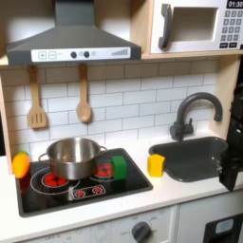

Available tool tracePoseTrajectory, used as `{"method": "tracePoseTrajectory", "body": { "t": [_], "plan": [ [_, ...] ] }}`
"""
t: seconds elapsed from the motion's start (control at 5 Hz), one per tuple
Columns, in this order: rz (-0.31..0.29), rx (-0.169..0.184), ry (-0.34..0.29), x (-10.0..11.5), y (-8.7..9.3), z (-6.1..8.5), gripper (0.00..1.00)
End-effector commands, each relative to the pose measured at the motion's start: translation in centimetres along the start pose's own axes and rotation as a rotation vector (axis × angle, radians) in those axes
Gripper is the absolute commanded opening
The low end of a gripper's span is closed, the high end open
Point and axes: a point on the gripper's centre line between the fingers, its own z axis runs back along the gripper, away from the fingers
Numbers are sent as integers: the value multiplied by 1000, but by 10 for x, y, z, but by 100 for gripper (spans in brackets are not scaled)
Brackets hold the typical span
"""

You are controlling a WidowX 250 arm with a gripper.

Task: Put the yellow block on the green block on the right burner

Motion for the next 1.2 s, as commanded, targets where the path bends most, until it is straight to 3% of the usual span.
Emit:
{"method": "tracePoseTrajectory", "body": {
  "t": [0.0,0.4,0.6,0.8,1.0],
  "plan": [
    [0,0,0,0,0,0,100],
    [2,16,-8,6,3,-8,100],
    [15,4,-21,13,5,-11,100],
    [34,32,-65,32,7,-14,100],
    [92,17,-69,49,7,-19,100]
  ]
}}
